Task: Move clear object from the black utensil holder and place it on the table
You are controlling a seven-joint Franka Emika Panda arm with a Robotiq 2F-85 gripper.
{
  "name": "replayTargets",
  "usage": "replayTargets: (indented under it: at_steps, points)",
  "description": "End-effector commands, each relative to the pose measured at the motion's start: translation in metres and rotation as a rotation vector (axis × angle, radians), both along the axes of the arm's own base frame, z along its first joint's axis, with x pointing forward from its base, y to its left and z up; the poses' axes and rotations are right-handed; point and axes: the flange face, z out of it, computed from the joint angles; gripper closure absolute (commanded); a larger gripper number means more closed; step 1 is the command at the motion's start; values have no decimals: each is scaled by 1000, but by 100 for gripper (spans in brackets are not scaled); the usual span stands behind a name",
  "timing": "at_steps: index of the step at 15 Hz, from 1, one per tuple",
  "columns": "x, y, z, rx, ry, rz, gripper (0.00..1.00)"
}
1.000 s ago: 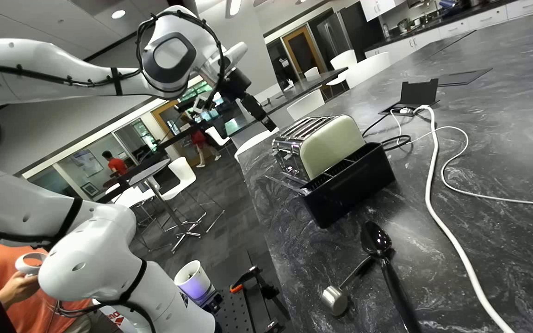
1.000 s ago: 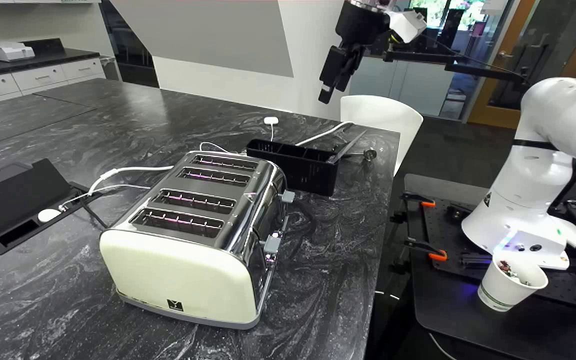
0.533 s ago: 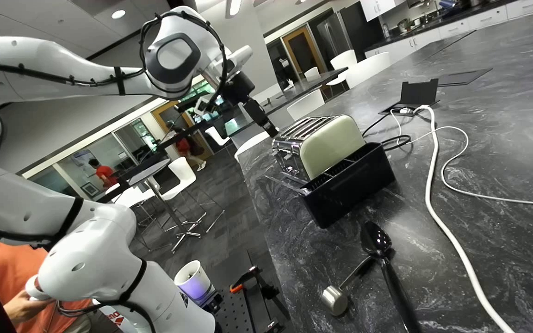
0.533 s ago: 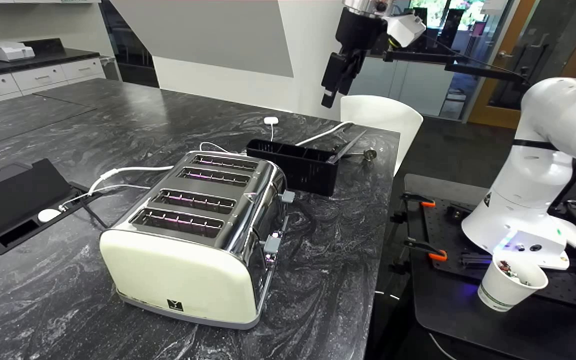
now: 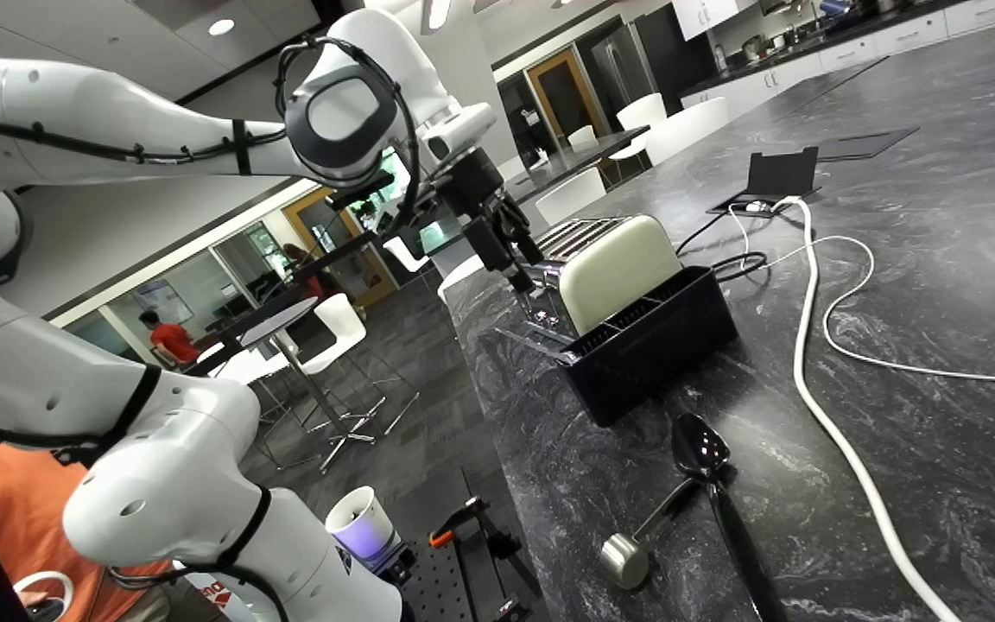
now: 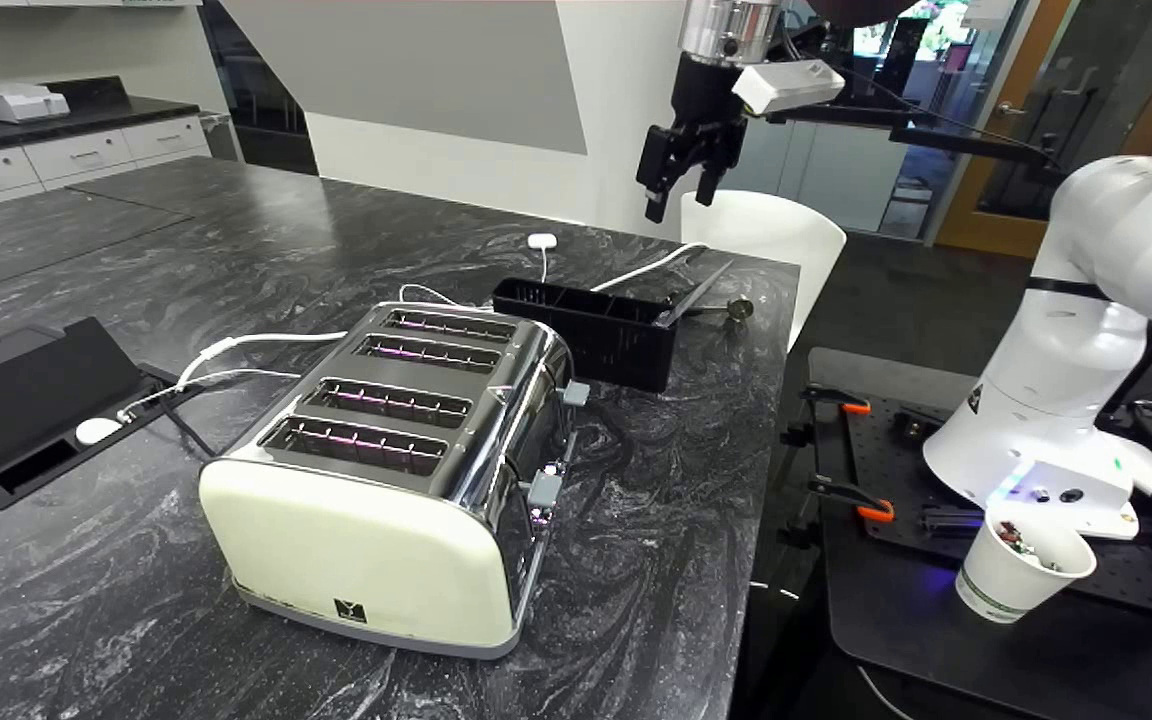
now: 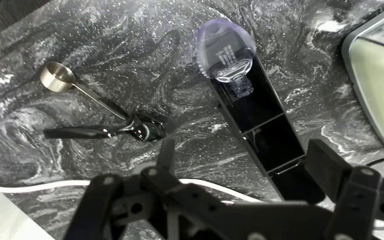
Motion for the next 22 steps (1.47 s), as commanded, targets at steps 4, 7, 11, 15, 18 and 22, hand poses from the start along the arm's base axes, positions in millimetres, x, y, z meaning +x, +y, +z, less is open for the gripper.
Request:
replayTargets:
  at_steps: [4,7,11,15,18,22]
  points:
    - [-19,-49,-33,88,27,-357,0]
    - [-33,-66,-52,176,57,-493,0]
    - [-48,-78,-69,346,103,-634,0]
    - [-53,-85,-80,528,117,-776,0]
    - [-55,-85,-83,676,106,-871,0]
    - [-56,-85,-88,830,58,-975,0]
